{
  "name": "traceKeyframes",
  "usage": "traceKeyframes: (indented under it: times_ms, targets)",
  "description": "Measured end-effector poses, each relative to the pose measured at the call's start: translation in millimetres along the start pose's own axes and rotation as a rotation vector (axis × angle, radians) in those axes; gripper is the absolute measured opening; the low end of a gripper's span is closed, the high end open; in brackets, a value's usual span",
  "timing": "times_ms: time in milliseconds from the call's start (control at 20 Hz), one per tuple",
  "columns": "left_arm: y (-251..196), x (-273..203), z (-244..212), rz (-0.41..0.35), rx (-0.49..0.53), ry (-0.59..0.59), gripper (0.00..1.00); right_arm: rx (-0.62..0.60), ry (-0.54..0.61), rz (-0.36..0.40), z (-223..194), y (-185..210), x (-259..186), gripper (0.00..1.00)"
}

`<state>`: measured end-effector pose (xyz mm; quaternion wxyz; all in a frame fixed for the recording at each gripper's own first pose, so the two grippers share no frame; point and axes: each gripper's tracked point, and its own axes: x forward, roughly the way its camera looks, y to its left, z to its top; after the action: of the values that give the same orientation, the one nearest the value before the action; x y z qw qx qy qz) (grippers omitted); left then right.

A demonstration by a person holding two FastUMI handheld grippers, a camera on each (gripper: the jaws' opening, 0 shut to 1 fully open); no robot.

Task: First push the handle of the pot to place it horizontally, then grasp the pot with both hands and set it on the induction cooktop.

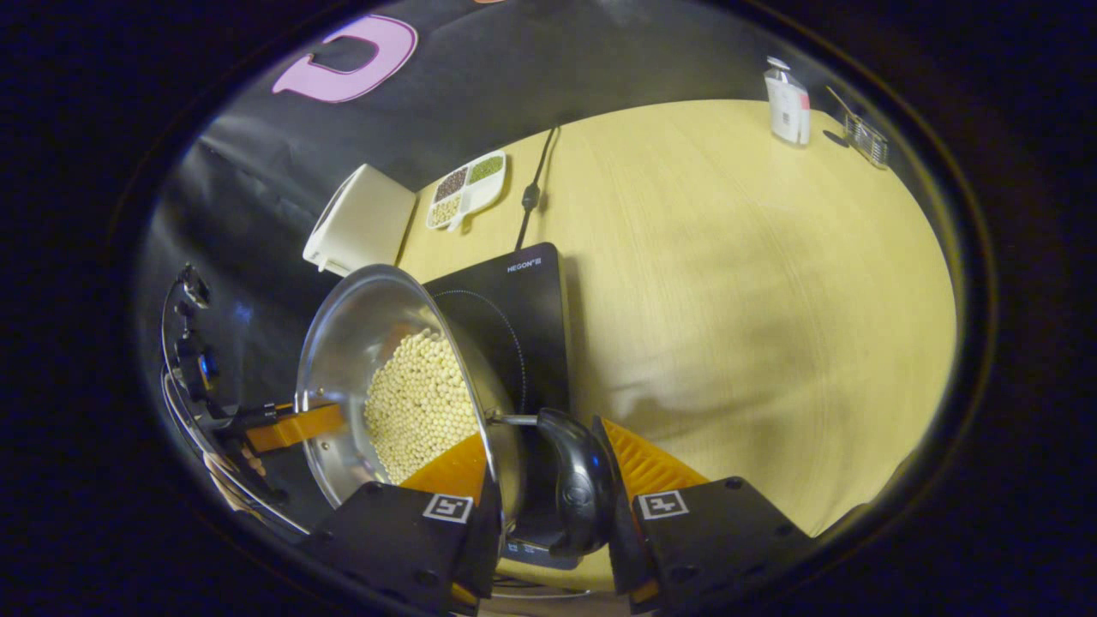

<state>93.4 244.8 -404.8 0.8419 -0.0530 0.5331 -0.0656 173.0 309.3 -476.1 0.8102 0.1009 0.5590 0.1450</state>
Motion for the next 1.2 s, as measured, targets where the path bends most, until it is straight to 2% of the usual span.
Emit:
traceKeyframes:
  times_ms: [400, 450, 500, 550, 700, 750, 800, 850, 1200]
  targets:
    - [7.9, 10.0, 8.2, 0.007, 0.013, 0.000, 0.61, 0.018, -0.023, -0.019, 11.6, -0.2, 14.1, 0.49]
    - [8.3, 12.0, 8.3, 0.008, 0.009, 0.003, 0.61, 0.019, -0.022, -0.024, 11.5, -1.0, 16.9, 0.55]
    - [8.9, 14.1, 7.6, 0.008, 0.004, 0.007, 0.61, 0.017, -0.022, -0.031, 11.8, -2.0, 19.6, 0.49]
    - [11.3, 19.2, 6.4, 0.010, -0.009, 0.015, 0.62, 0.013, -0.022, -0.037, 11.2, -3.6, 22.6, 0.55]
    - [13.7, 27.2, 8.1, 0.006, -0.025, 0.003, 0.63, 0.004, -0.045, -0.040, 18.3, -4.3, 22.8, 0.55]
    - [14.4, 27.3, 8.2, 0.003, -0.026, -0.001, 0.63, 0.007, -0.042, -0.037, 17.7, -3.3, 21.9, 0.49]
    - [13.9, 27.3, 7.9, 0.001, -0.027, -0.003, 0.64, 0.007, -0.040, -0.035, 18.1, -3.1, 21.7, 0.55]
    - [14.5, 27.5, 7.9, -0.001, -0.027, -0.003, 0.63, 0.006, -0.039, -0.032, 17.7, -2.4, 21.0, 0.49]
    - [14.2, 28.6, 7.8, -0.010, -0.021, -0.012, 0.64, 0.004, -0.038, -0.034, 19.5, -4.8, 16.9, 0.50]
